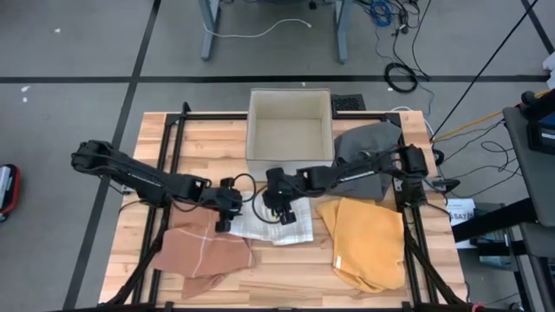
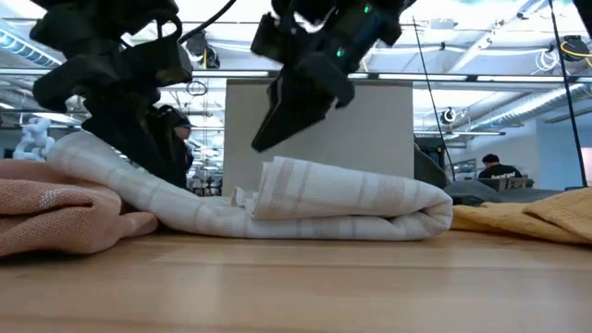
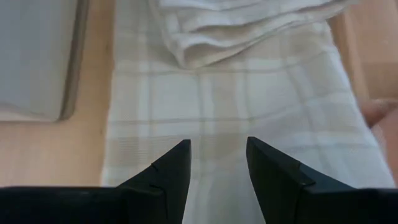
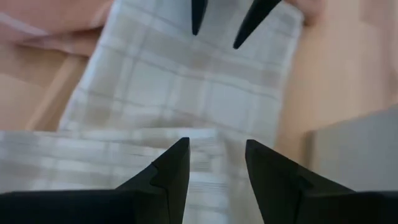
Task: Fold towel
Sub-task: Fold the white patterned towel
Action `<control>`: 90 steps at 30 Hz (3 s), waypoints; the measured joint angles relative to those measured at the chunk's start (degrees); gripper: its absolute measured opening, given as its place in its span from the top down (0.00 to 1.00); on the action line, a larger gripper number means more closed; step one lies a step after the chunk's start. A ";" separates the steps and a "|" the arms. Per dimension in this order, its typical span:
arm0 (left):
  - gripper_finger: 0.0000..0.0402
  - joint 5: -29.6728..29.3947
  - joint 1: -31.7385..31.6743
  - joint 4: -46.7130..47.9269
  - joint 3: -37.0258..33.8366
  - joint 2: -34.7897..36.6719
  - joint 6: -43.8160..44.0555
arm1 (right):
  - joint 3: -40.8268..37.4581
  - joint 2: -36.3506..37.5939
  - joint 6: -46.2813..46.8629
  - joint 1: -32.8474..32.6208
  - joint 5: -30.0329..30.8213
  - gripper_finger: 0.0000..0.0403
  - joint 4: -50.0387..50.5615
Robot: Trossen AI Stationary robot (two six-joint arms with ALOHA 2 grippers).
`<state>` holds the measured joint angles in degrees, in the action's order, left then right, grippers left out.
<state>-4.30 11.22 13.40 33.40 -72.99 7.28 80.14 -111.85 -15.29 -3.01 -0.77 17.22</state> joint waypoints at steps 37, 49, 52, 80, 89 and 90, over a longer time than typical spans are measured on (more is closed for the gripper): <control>0.59 3.59 1.23 -5.04 -0.56 -9.64 -0.21 | 5.32 -7.93 -6.76 -0.15 11.39 1.00 5.00; 0.59 2.97 1.34 -4.92 -0.56 -9.64 -0.26 | 11.08 -7.85 -7.21 0.53 0.16 0.96 13.16; 0.59 2.70 1.34 -4.92 -0.56 -9.64 -0.26 | 11.08 -8.03 -7.01 0.53 -0.05 0.87 12.97; 0.59 1.04 1.36 -5.40 -0.60 -9.64 -0.52 | 21.59 -13.40 -9.58 -2.22 23.31 0.99 24.89; 0.59 0.82 1.77 -5.02 -0.62 -9.64 -0.07 | 21.70 -15.91 -6.80 0.63 22.51 1.00 24.37; 0.59 0.76 1.92 -4.96 -0.61 -9.64 -0.06 | 21.70 -16.32 -6.78 0.71 21.13 0.99 24.45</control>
<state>-3.54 13.14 8.44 32.78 -82.63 7.22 101.84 -128.17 -22.08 -2.31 20.36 41.67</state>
